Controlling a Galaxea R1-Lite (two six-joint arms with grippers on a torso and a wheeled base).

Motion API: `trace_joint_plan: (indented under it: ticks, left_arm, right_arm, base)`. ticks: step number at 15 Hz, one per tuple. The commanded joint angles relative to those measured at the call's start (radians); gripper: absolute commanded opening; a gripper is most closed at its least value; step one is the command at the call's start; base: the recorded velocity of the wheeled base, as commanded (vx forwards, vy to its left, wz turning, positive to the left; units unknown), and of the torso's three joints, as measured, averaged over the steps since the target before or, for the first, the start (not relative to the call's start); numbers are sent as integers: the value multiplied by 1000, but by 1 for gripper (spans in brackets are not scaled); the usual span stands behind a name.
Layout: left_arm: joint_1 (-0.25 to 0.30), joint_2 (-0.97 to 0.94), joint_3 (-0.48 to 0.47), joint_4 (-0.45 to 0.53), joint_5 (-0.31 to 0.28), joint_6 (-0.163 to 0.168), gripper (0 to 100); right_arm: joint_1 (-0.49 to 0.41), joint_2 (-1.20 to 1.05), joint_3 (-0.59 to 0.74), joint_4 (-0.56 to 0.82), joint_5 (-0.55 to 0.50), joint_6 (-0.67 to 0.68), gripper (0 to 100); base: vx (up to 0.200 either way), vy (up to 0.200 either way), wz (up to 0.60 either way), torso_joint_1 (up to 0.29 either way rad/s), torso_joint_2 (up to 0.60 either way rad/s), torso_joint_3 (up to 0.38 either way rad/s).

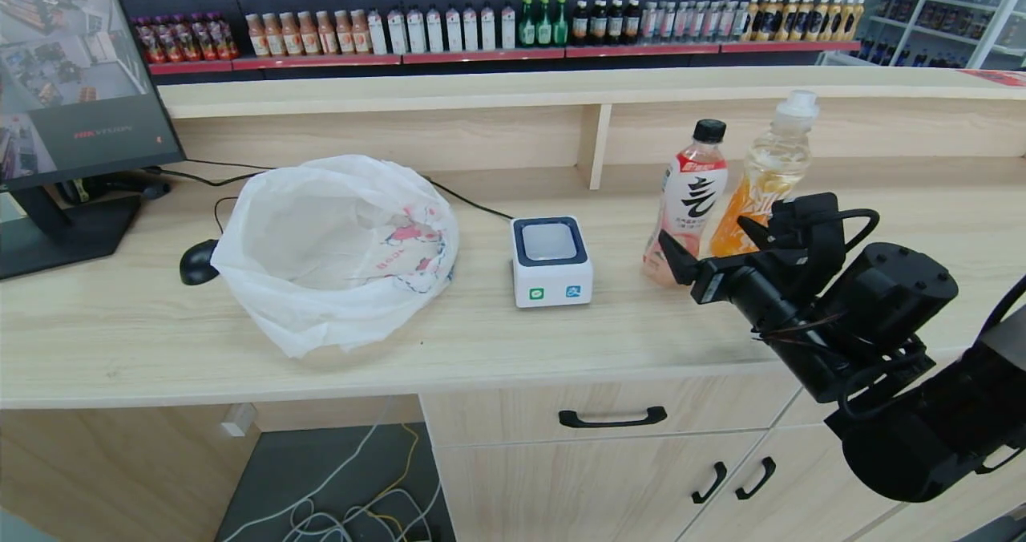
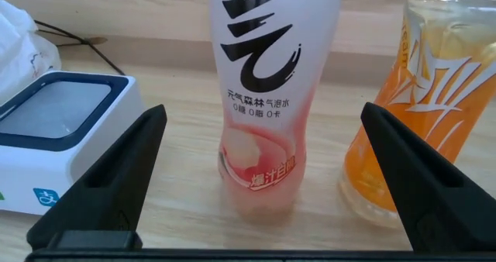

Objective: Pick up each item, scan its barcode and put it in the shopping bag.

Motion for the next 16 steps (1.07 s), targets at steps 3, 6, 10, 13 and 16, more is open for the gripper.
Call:
trace_joint_plan:
  ticks: [3,6,10,13,16]
  left_arm:
    - [1,0,0,0,1,0,100]
    - [1,0,0,0,1,0,100]
    - [1,0,0,0,1,0,100]
    - [1,0,0,0,1,0,100]
    - [1,0,0,0,1,0,100]
  right_arm:
    - [19,34,-35,-1,-4,27,100]
    - [68,62,-68,-1,-46,33,100]
    - [86,111,-127,-1,-73,30,100]
    - [75,122,-151,-1,-105,27,100]
    - [68,120,-154,-1,-130,27,100]
  base:
    - [0,0,0,0,0,0]
    - [0,0,0,0,0,0]
    - [0,0,0,0,0,0]
    - [0,0,0,0,0,0]
    - [0,0,0,0,0,0]
